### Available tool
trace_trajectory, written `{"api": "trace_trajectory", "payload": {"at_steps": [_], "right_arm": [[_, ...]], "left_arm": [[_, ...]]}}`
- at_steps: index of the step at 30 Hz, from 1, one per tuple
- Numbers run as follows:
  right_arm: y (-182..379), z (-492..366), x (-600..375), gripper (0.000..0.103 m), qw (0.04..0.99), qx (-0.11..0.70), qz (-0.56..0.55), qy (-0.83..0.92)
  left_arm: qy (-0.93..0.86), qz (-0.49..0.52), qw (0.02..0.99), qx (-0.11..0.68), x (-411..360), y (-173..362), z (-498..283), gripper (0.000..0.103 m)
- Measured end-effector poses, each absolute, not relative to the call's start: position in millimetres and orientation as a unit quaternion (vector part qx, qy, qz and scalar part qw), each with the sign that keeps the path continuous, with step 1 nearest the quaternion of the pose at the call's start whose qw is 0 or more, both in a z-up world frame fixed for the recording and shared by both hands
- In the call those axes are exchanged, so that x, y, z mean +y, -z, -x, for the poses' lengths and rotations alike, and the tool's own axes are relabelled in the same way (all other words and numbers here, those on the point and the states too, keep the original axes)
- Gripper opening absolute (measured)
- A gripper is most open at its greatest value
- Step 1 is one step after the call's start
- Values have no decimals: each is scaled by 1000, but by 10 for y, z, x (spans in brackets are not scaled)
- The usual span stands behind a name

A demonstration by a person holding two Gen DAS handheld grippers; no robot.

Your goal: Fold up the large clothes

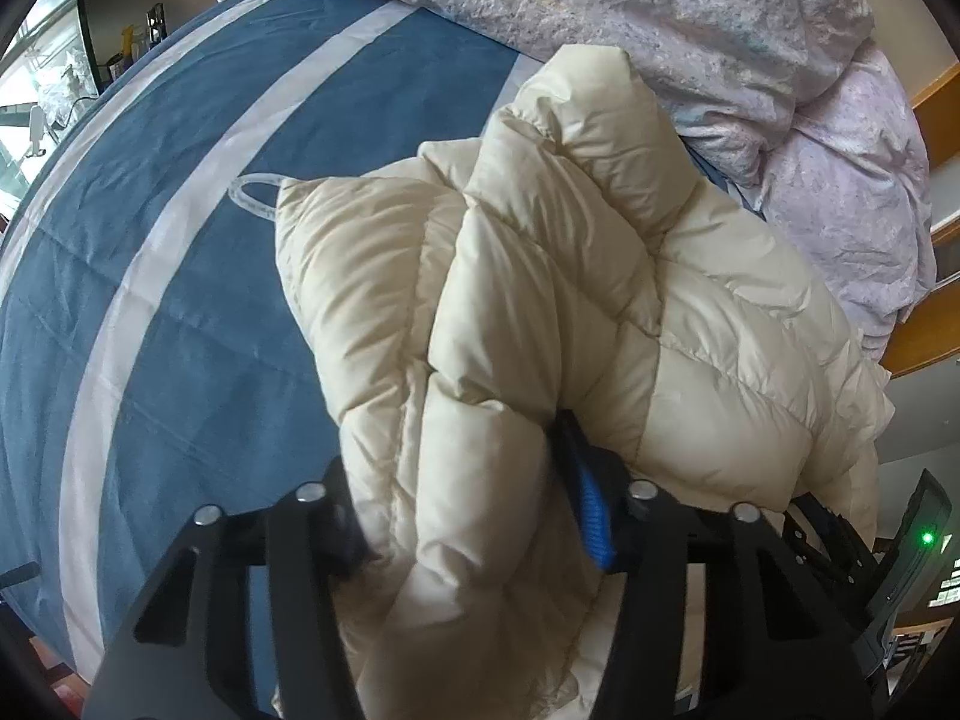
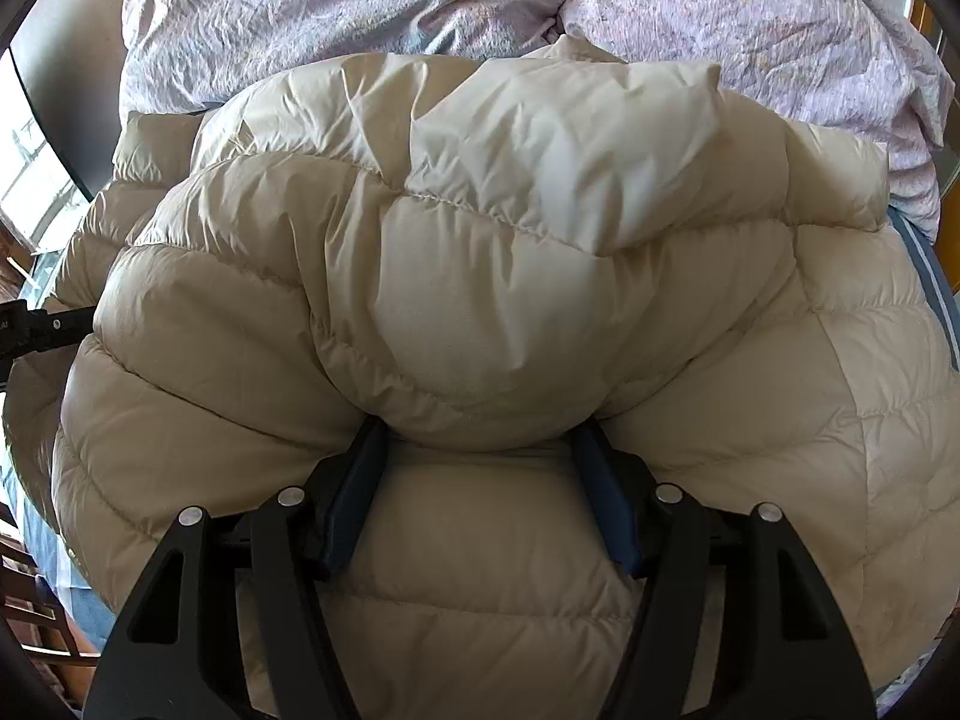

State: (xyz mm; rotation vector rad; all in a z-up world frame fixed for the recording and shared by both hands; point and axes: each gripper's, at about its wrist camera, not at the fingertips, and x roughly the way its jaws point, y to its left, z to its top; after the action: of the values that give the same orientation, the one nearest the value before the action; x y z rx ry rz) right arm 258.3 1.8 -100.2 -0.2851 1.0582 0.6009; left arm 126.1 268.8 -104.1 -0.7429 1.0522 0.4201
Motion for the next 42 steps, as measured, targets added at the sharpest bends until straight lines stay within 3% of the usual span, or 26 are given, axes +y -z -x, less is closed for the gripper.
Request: {"api": "trace_trajectory", "payload": {"at_steps": [4, 7, 22, 42], "right_arm": [[1004, -2586, 17, 66, 811, 496, 133, -281], [996, -2577, 16, 66, 810, 497, 132, -281], [985, -2587, -20, 66, 806, 499, 121, -294], [578, -2512, -948, 65, 817, 474, 83, -317]], "left_arm": [[-194, 334, 789, 477, 2617, 961, -1266, 23], [-197, 326, 799, 465, 2557, 828, -1256, 15], [-149, 335, 851, 375, 2053, -95, -1307, 13], [-155, 304, 874, 347, 1076, -666, -1676, 13]]}}
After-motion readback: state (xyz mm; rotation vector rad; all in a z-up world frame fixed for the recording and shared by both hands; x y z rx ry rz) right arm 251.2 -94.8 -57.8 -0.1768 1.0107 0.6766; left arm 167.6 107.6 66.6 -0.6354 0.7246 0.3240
